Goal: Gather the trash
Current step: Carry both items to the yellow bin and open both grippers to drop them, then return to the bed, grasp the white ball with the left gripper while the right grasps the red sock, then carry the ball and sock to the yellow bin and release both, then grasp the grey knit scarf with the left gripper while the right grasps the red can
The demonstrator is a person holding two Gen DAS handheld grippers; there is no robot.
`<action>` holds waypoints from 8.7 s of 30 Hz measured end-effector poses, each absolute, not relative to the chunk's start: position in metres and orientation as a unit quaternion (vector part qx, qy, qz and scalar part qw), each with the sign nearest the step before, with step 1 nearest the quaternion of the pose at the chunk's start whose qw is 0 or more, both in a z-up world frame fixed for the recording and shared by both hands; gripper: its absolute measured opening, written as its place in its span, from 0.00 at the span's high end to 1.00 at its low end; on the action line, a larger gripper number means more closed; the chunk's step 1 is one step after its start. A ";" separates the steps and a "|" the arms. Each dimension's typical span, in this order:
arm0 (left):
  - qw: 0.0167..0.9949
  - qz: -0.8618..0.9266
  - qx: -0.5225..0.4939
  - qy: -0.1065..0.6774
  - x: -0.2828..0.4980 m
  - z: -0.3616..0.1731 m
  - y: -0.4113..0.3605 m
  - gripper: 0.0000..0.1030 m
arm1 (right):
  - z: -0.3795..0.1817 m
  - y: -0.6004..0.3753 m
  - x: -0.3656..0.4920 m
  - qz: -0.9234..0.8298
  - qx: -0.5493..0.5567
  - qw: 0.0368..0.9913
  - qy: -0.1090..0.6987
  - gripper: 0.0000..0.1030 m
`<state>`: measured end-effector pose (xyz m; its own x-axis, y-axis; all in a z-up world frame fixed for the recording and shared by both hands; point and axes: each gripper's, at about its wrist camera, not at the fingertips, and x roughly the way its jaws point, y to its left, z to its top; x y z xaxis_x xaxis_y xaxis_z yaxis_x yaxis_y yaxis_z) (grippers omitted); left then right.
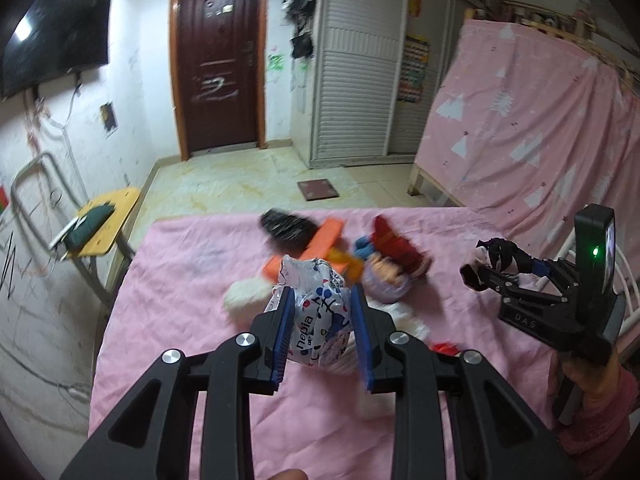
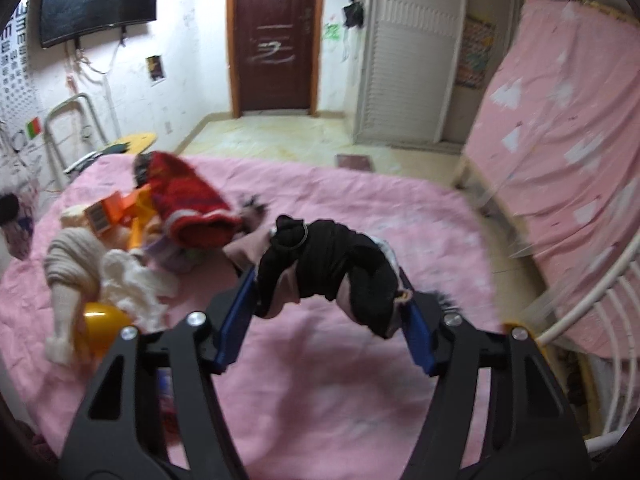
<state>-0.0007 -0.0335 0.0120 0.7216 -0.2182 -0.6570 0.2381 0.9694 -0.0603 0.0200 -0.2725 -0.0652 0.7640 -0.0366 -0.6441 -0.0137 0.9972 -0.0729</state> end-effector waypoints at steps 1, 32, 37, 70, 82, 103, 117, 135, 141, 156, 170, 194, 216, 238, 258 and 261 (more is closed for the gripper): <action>0.927 -0.131 0.018 0.350 0.001 0.016 -0.042 0.79 | -0.063 -0.280 0.017 -0.012 -0.033 0.940 0.340 0.38; 0.831 -0.355 0.010 0.428 0.039 0.001 -0.339 0.79 | -0.097 -0.500 -0.044 -0.165 0.134 0.920 0.330 0.38; 0.828 -0.357 0.013 0.431 0.044 -0.005 -0.371 0.79 | -0.112 -0.516 -0.039 -0.165 0.156 0.912 0.343 0.37; 0.859 -0.311 -0.020 0.407 0.042 0.037 -0.292 0.35 | -0.073 -0.453 -0.041 -0.110 0.120 0.937 0.308 0.29; 0.888 -0.236 -0.060 0.390 0.067 0.051 -0.174 0.32 | -0.050 -0.370 -0.007 -0.042 0.068 0.946 0.313 0.23; 0.904 -0.117 -0.108 0.396 0.094 0.020 -0.011 0.31 | -0.042 -0.240 0.040 0.056 -0.009 0.941 0.334 0.23; 0.885 -0.074 -0.069 0.455 0.101 -0.035 0.036 0.31 | -0.050 -0.185 0.070 0.093 -0.026 0.930 0.355 0.23; 0.859 -0.102 -0.026 0.500 0.106 -0.077 0.019 0.56 | -0.068 -0.176 0.101 0.089 -0.018 0.918 0.386 0.64; 0.864 -0.092 -0.028 0.493 0.104 -0.073 0.020 0.58 | -0.066 -0.177 0.097 0.094 -0.019 0.921 0.378 0.83; 0.899 -0.076 -0.021 0.431 0.086 -0.008 0.015 0.58 | -0.035 -0.206 0.067 0.085 -0.004 0.939 0.332 0.85; 0.913 -0.116 0.027 0.391 0.059 0.035 -0.058 0.58 | -0.018 -0.275 0.025 0.040 0.036 0.956 0.289 0.85; 0.885 -0.242 0.115 0.382 0.023 0.038 -0.252 0.57 | -0.047 -0.449 -0.046 -0.090 0.130 0.948 0.277 0.85; 0.842 -0.321 0.120 0.417 0.012 0.019 -0.397 0.47 | -0.083 -0.529 -0.063 -0.125 0.211 0.925 0.291 0.49; 0.855 -0.295 0.098 0.415 0.017 0.032 -0.348 0.38 | -0.063 -0.474 -0.059 -0.074 0.170 0.943 0.275 0.49; 0.901 -0.185 0.008 0.392 0.050 0.055 -0.154 0.33 | -0.056 -0.324 -0.022 0.062 0.072 0.943 0.320 0.44; 0.904 -0.170 0.006 0.392 0.049 0.051 -0.129 0.32 | -0.055 -0.305 -0.023 0.078 0.057 0.941 0.324 0.39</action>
